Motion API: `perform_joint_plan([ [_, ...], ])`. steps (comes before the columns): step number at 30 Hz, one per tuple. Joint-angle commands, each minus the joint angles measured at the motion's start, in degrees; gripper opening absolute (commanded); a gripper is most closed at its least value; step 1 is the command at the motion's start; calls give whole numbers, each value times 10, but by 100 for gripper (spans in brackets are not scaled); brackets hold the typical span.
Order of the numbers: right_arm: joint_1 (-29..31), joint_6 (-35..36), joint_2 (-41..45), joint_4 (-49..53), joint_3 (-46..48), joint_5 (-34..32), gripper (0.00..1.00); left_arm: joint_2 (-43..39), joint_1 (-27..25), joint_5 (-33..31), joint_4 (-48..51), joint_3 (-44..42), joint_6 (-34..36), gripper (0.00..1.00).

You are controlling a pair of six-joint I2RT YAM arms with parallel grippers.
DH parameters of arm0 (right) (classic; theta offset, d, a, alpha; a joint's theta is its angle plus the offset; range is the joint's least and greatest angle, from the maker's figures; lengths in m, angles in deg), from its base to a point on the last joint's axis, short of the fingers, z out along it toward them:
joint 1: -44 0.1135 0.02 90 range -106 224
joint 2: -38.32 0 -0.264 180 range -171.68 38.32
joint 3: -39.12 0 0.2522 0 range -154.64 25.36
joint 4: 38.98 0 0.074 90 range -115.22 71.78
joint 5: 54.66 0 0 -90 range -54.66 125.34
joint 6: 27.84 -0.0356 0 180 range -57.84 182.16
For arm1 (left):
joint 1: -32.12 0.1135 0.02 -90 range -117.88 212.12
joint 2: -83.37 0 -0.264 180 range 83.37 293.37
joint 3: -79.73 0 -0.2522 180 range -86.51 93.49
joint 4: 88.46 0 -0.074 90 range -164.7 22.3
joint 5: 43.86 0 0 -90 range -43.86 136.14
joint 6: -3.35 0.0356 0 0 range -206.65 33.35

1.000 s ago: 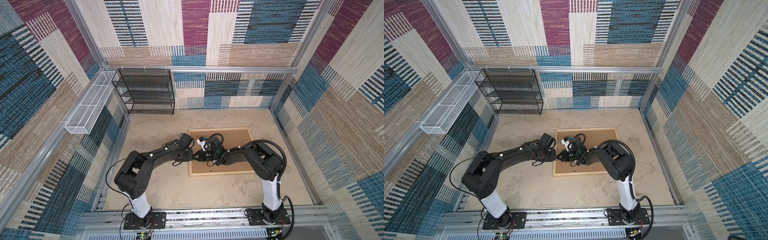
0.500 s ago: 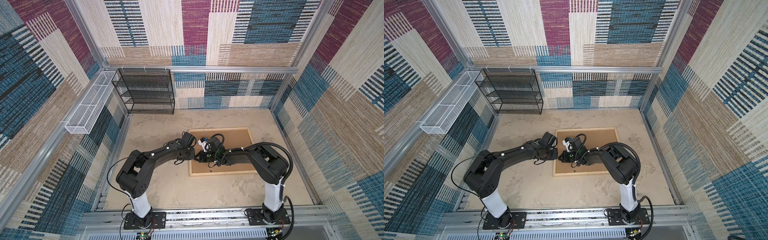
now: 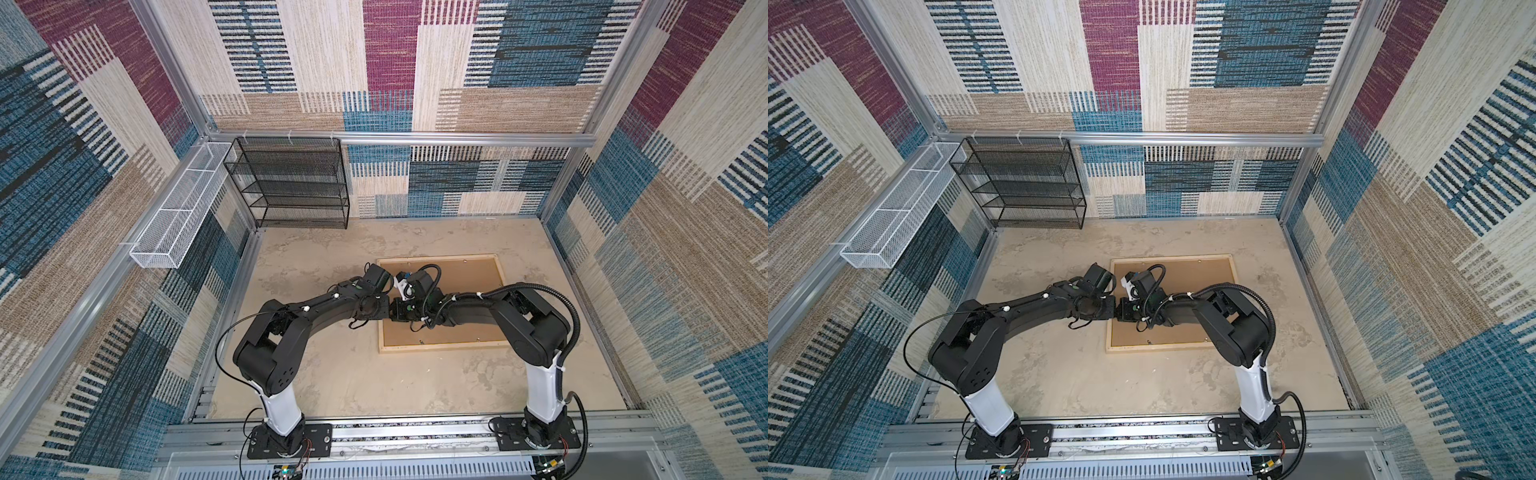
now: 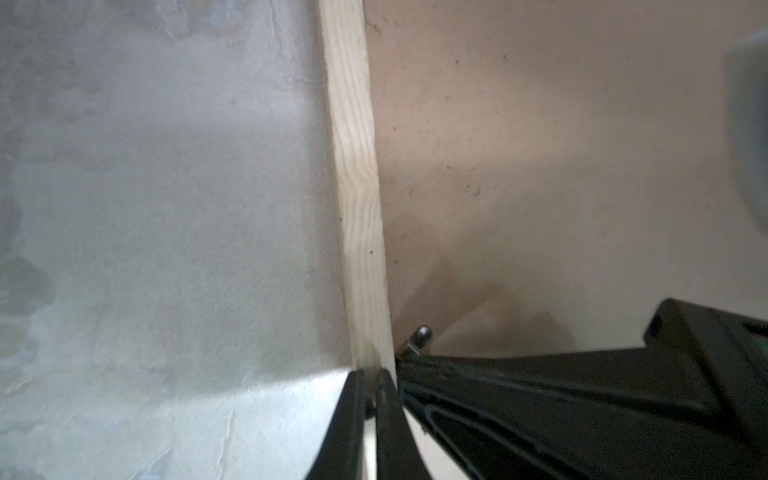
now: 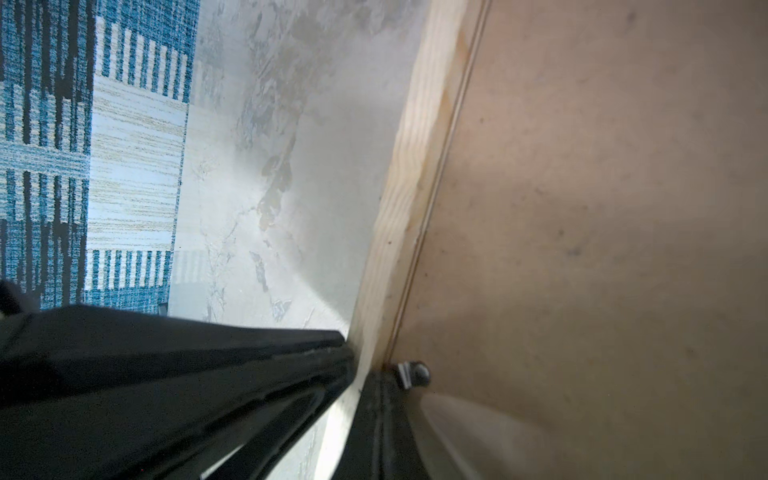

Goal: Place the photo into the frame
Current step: 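Press both gripper tips on the metal clip at the frame's nearer edge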

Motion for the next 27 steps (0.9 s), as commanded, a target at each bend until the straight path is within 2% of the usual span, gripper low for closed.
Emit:
perform_joint_plan([
  [1, 3, -21, -18, 25, -5, -69, 0, 10, -2, 10, 19, -7, -4, 11],
  [14, 27, 4, 29, 44, 17, -91, 0, 16, -3, 7, 13, -9, -6, 10],
  [27, 30, -9, 9, 60, -13, -131, 0, 16, -4, 20, 1, -17, -11, 10],
])
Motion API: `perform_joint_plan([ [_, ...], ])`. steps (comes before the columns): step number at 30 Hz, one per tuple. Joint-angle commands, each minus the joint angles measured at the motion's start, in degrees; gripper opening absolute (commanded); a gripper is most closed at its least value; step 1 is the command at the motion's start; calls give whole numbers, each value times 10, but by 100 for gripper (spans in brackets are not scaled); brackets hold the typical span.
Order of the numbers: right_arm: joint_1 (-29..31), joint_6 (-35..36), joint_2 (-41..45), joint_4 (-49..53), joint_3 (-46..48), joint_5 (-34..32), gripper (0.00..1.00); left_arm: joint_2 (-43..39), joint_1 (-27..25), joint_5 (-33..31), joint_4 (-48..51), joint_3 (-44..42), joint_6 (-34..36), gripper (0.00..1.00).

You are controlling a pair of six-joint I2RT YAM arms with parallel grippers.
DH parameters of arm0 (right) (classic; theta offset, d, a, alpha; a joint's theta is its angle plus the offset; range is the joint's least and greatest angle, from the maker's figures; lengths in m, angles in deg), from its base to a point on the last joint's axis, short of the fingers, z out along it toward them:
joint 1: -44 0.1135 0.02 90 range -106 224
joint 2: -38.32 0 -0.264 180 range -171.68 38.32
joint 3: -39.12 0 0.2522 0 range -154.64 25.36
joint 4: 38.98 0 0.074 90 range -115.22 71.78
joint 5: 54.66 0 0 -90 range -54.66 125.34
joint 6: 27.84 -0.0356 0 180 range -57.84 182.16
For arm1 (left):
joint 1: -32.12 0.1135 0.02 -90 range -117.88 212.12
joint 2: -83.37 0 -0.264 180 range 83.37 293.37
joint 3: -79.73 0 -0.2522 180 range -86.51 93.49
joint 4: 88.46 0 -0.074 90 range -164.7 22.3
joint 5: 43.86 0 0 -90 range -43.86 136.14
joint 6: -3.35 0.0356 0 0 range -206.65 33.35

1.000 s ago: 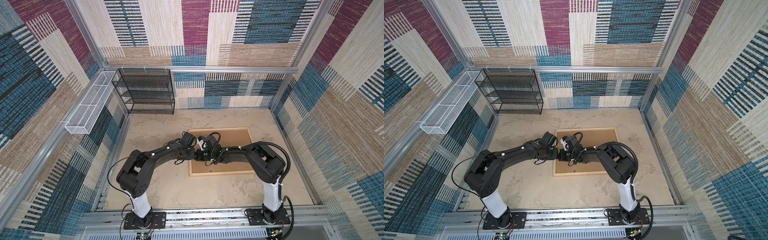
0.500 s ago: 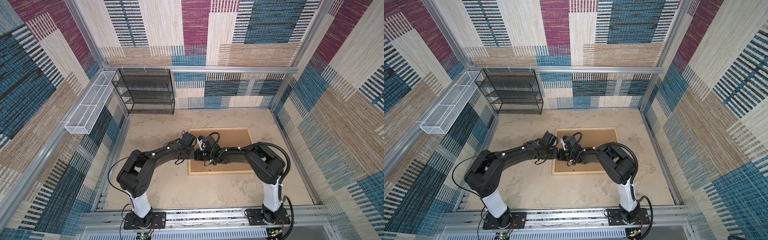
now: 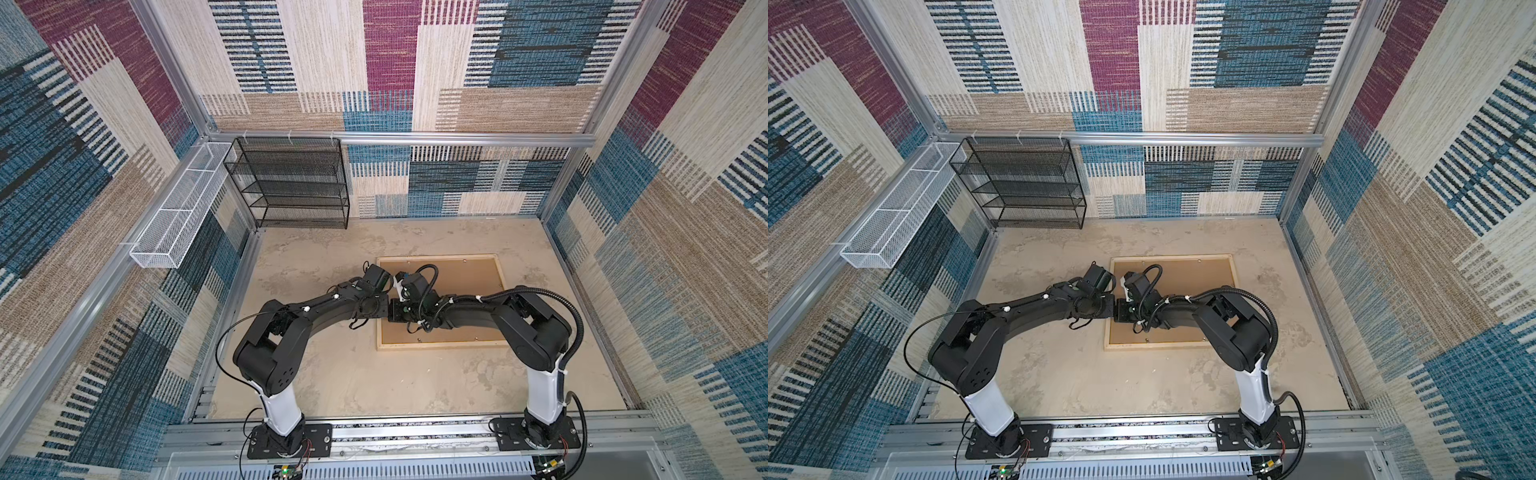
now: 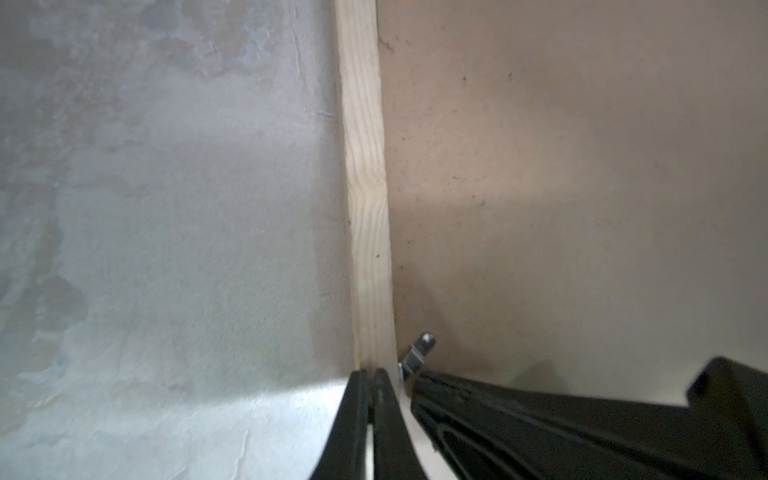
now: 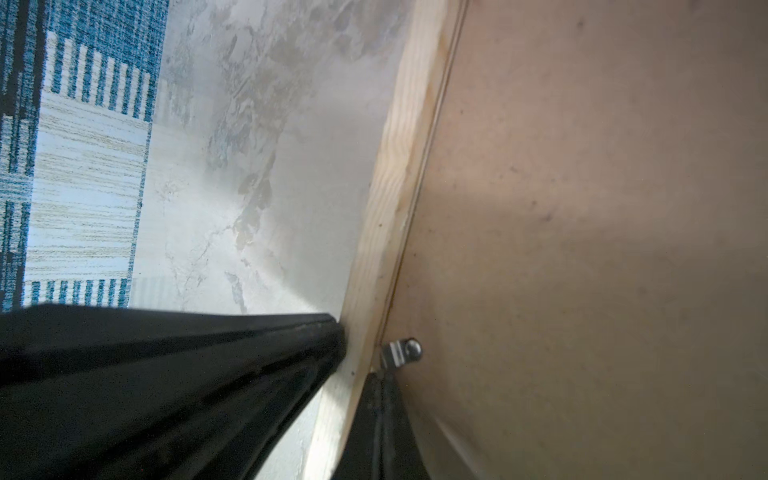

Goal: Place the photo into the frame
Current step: 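Press both gripper tips on the metal clip at the frame's nearer edge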

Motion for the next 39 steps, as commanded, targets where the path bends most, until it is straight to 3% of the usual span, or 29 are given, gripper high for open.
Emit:
perform_joint_plan([
  [1, 1, -6, -11, 33, -9, -38, 0, 12, -3, 45, 27, -8, -10, 10],
  [22, 1, -27, -45, 18, -21, -40, 0, 24, -9, 60, 15, -5, -13, 9],
  [32, 1, 2, 0, -15, 5, -24, 0, 6, -9, 35, 34, 8, -3, 10],
  [39, 0, 26, 26, 6, 4, -50, 0, 6, -8, 29, 39, 16, 3, 10],
])
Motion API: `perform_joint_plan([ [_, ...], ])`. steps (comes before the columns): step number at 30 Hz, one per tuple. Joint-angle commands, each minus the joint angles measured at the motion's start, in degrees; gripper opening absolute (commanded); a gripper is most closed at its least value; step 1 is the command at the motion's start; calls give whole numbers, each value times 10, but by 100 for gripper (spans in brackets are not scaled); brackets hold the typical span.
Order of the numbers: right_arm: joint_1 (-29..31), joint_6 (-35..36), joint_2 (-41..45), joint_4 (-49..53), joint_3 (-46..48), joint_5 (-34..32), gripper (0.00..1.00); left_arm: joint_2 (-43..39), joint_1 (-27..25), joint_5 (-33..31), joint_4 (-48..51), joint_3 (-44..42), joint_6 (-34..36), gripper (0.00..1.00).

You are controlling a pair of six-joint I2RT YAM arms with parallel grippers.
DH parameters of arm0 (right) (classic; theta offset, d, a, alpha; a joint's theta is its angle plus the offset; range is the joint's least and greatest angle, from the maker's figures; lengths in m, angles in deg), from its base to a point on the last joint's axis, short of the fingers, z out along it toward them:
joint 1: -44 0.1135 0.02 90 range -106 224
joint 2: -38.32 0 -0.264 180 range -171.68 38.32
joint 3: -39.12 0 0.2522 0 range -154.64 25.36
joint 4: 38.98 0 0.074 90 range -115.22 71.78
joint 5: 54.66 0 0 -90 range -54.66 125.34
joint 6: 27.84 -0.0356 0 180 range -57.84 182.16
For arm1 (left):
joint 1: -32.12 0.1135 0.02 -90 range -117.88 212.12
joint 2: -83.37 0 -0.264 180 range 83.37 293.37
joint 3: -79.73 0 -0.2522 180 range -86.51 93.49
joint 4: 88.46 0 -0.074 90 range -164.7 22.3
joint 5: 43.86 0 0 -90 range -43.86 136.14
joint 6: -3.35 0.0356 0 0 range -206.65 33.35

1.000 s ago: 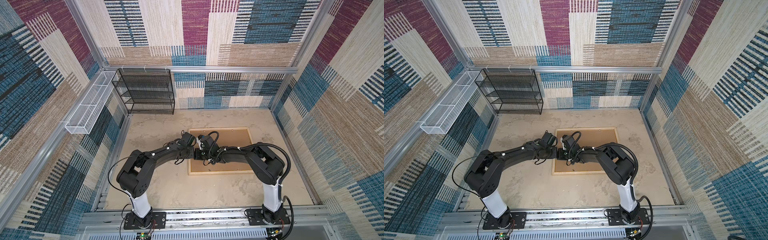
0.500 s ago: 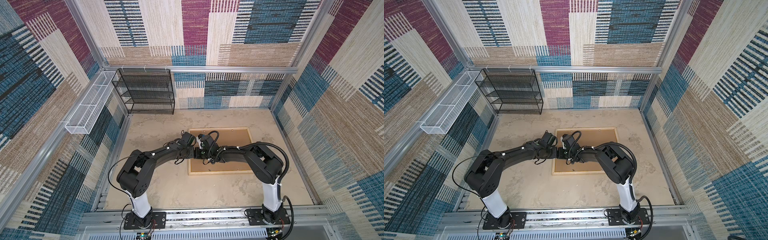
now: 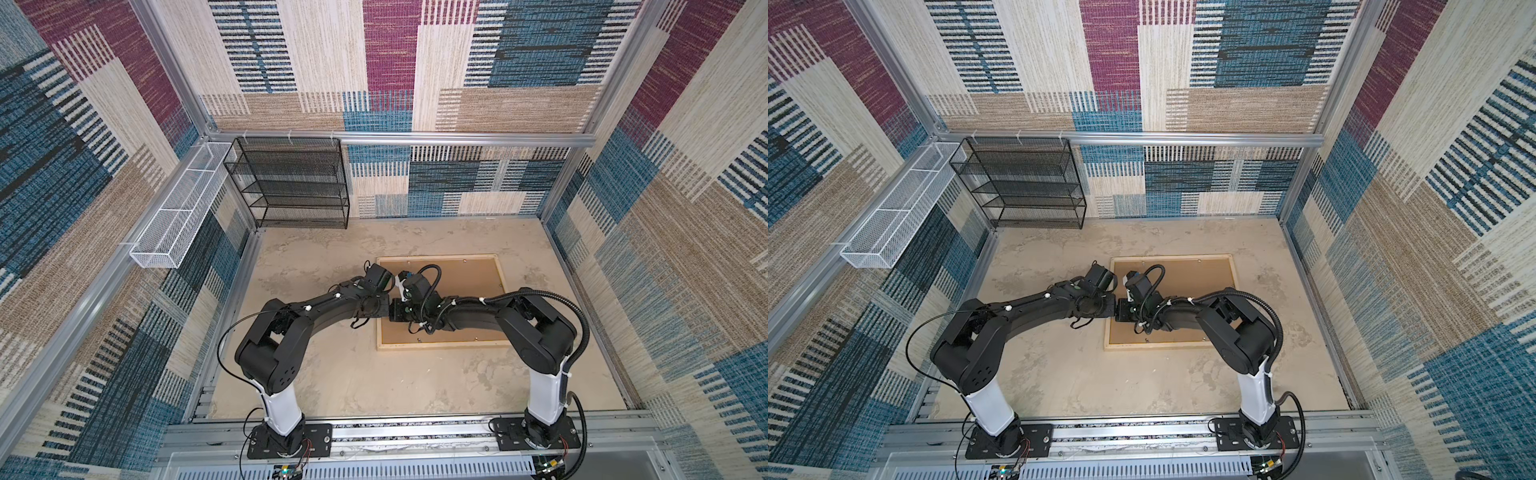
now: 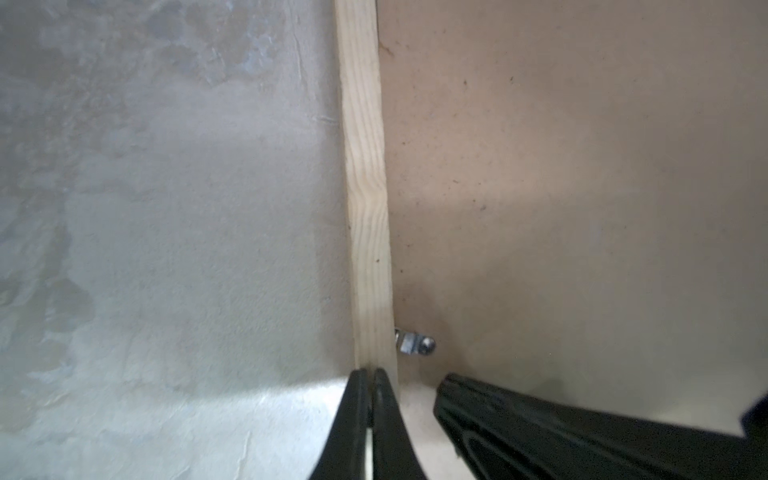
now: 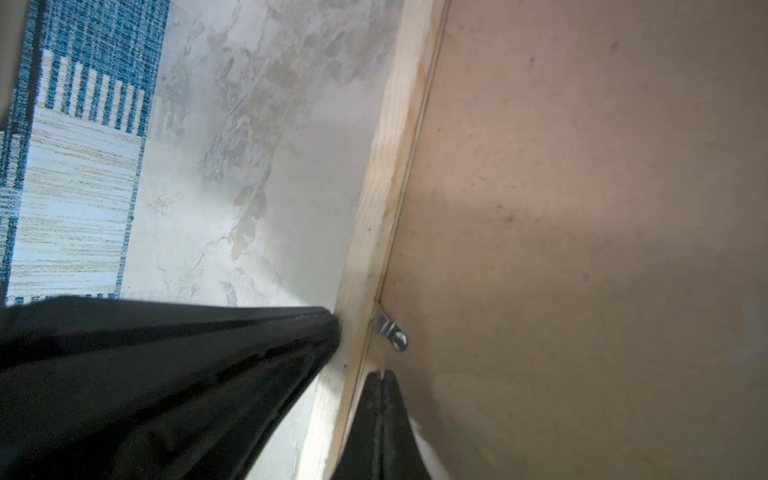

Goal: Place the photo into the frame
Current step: 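Press both gripper tips on the metal clip at the frame's nearer edge, then lift both grippers off the clip and draw them apart over the frame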

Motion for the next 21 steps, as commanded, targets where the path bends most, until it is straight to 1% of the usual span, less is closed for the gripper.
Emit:
perform_joint_plan([
  [1, -1, 24, -5, 21, -21, -19, 0, 5, -3, 42, 23, 1, 3, 10],
  [5, -11, 22, -16, 18, -29, -16, 0, 4, -4, 41, 24, -2, 2, 10],
  [10, -36, 30, -7, 19, -19, -13, 0, -1, -3, 40, 22, -5, 3, 11],
  [14, -62, 45, 11, 36, -13, -22, 0, -6, -4, 38, 26, 0, 3, 20],
  [17, -94, 61, 40, 52, 2, -35, 0, -17, -4, 33, 27, -4, 3, 24],
  [18, -104, 67, 49, 59, 6, -42, 1, -19, -4, 30, 28, -6, 3, 25],
  [21, -146, 95, 83, 89, 12, -61, 16, -22, -4, 27, 29, -6, 6, 27],
])
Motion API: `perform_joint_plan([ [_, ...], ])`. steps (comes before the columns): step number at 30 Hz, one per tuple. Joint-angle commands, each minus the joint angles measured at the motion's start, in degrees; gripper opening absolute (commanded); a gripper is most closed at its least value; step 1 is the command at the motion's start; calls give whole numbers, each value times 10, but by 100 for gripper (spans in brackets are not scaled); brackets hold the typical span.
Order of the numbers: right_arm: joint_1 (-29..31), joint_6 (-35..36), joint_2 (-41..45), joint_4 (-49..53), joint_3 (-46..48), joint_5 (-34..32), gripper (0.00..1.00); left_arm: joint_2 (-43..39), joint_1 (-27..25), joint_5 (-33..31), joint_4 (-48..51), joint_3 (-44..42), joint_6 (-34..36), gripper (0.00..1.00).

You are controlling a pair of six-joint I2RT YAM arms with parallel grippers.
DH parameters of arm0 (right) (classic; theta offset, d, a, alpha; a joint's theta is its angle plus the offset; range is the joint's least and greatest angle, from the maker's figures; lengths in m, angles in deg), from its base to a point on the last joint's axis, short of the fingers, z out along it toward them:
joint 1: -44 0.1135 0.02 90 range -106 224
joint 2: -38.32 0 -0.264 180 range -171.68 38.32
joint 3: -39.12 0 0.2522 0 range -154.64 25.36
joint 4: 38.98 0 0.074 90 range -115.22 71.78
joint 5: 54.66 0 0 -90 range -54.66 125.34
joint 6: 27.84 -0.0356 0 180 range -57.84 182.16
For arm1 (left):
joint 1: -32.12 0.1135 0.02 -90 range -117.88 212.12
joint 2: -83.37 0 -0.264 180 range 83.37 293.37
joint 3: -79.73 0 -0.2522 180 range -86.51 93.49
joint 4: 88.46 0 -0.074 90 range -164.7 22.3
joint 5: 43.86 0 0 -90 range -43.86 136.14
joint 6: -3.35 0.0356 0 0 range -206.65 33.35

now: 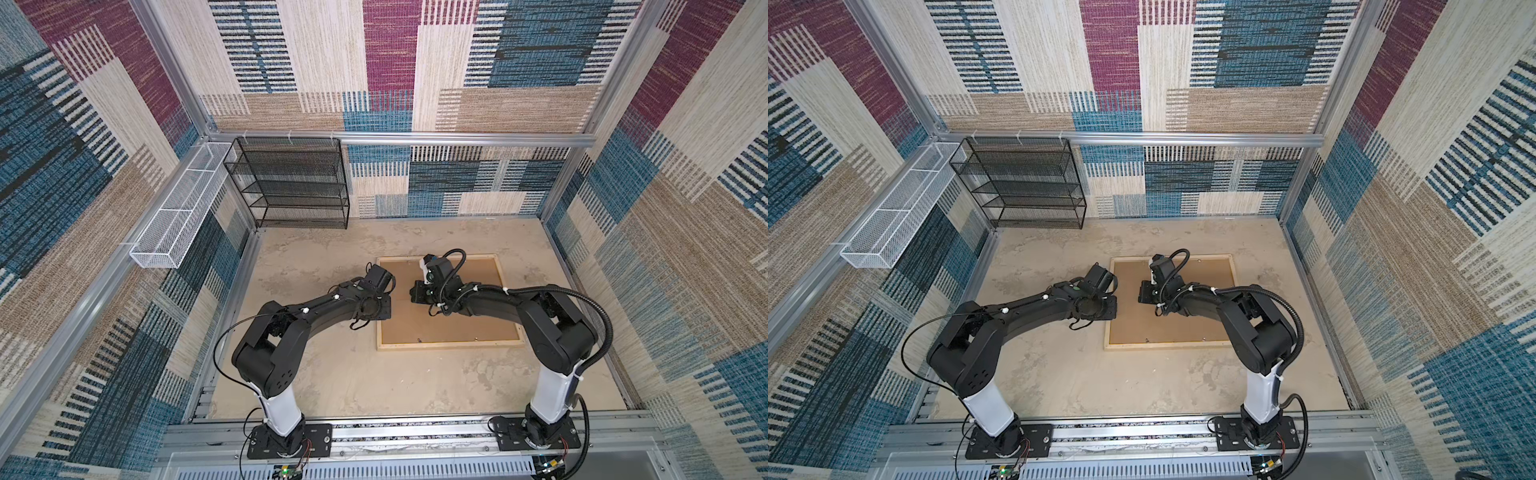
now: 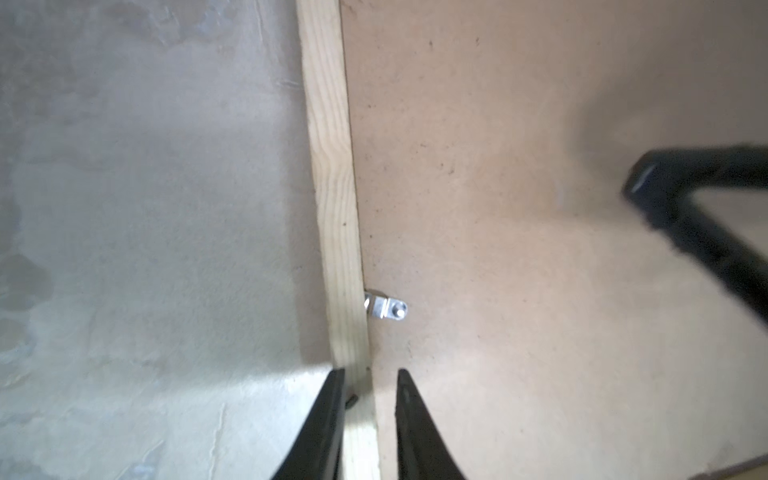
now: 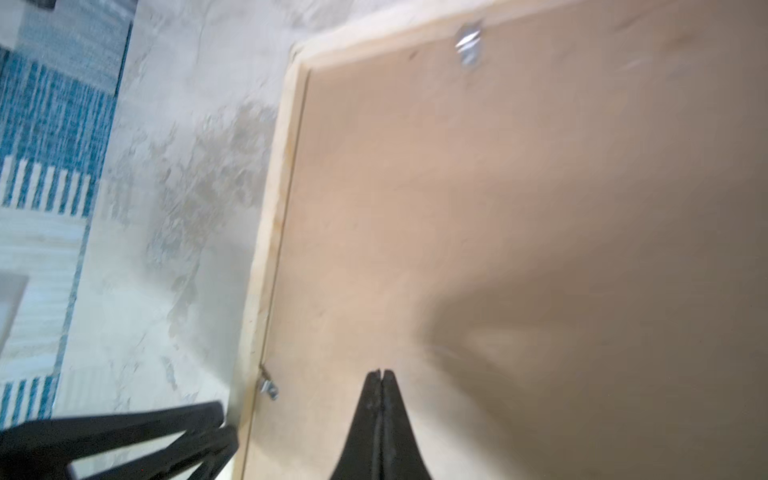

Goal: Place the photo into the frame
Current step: 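Lift both grippers off the clip and draw them apart over the frame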

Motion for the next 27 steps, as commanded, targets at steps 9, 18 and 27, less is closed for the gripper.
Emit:
perform_joint_plan([
  [9, -126, 86, 120, 83, 23, -86, 64, 23, 0, -19, 29, 22, 17, 25],
  [18, -173, 99, 138, 106, 24, -98, 76, 44, 0, -25, 53, 49, 49, 25],
  [27, -222, 119, 139, 121, 27, -90, 79, 42, 13, -55, 76, 49, 56, 18],
])
